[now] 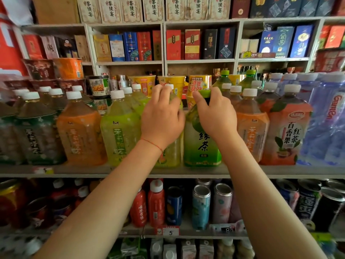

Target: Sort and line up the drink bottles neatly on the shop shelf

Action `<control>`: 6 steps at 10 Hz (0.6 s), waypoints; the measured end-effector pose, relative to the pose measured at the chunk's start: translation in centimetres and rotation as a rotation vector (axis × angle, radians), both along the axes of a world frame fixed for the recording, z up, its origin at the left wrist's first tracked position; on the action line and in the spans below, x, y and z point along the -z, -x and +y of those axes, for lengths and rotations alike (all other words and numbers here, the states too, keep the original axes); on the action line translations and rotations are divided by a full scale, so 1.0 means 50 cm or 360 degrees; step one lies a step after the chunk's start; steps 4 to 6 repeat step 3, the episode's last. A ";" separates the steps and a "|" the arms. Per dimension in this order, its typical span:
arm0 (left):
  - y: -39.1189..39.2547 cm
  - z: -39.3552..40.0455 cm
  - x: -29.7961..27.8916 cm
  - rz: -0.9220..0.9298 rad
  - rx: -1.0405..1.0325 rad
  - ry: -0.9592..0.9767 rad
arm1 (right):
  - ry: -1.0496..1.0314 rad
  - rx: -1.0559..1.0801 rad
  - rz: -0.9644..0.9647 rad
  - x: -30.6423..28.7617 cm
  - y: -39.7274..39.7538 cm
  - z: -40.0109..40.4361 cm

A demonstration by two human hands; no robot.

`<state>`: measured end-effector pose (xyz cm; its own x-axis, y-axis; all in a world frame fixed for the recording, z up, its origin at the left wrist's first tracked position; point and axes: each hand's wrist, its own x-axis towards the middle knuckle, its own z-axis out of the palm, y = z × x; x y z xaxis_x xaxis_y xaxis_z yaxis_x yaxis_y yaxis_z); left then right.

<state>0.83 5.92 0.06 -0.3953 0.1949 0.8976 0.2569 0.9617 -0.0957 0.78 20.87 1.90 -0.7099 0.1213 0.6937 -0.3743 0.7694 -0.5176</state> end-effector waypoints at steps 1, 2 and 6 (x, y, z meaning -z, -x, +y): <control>0.004 -0.002 0.002 0.0010 -0.0014 0.0032 | 0.0006 -0.0043 0.0022 -0.004 0.000 0.003; 0.006 -0.003 0.004 -0.0049 0.0003 0.0049 | 0.0036 -0.0087 -0.0025 -0.003 0.000 0.000; 0.008 -0.011 0.001 -0.0070 0.0245 -0.0085 | 0.0062 -0.0094 0.0047 -0.006 -0.003 0.002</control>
